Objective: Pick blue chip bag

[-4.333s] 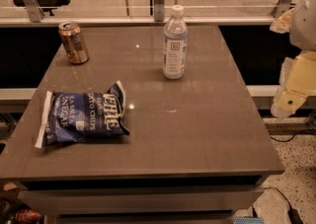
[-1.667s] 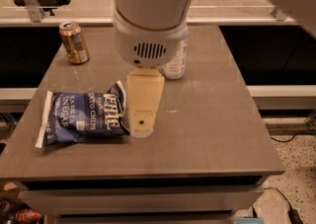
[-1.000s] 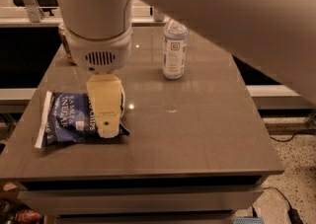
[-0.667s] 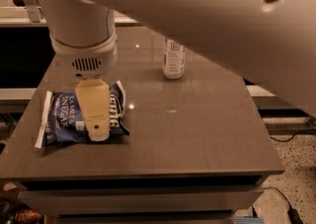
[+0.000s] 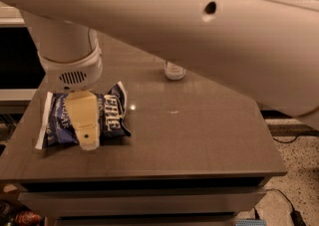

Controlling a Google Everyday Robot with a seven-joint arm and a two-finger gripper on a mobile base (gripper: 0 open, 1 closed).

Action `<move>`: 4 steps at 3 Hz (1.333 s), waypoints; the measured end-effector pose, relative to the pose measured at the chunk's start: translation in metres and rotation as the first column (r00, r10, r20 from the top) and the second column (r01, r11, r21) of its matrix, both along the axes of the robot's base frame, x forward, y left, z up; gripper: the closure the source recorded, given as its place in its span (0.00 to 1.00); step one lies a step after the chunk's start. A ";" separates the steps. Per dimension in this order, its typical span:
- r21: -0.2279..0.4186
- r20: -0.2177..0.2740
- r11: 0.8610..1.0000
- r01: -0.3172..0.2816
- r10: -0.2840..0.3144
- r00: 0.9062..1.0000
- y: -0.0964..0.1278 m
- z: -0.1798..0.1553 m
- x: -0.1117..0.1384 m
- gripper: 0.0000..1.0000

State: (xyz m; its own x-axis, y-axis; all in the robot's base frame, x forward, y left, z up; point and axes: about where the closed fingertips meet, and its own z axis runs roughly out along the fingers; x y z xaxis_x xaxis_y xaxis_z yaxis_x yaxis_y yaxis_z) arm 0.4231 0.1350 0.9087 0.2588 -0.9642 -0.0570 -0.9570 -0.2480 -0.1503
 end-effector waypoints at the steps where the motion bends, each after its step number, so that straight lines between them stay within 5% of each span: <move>1: -0.015 -0.024 1.000 -0.015 0.015 1.000 0.011 -0.015 0.007 0.00; 3: -0.047 -0.076 0.999 -0.016 0.013 0.997 0.016 -0.048 0.025 0.00; 4: -0.060 -0.091 0.998 -0.010 0.005 0.996 0.012 -0.058 0.030 0.16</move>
Offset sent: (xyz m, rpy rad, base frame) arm 0.0253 0.0184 -0.0551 -0.0810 0.1054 0.0261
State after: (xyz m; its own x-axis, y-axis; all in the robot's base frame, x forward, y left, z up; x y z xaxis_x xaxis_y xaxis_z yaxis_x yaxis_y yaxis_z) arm 0.4533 0.1470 0.8511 0.2623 -0.9647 -0.0221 -0.9641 -0.2611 -0.0475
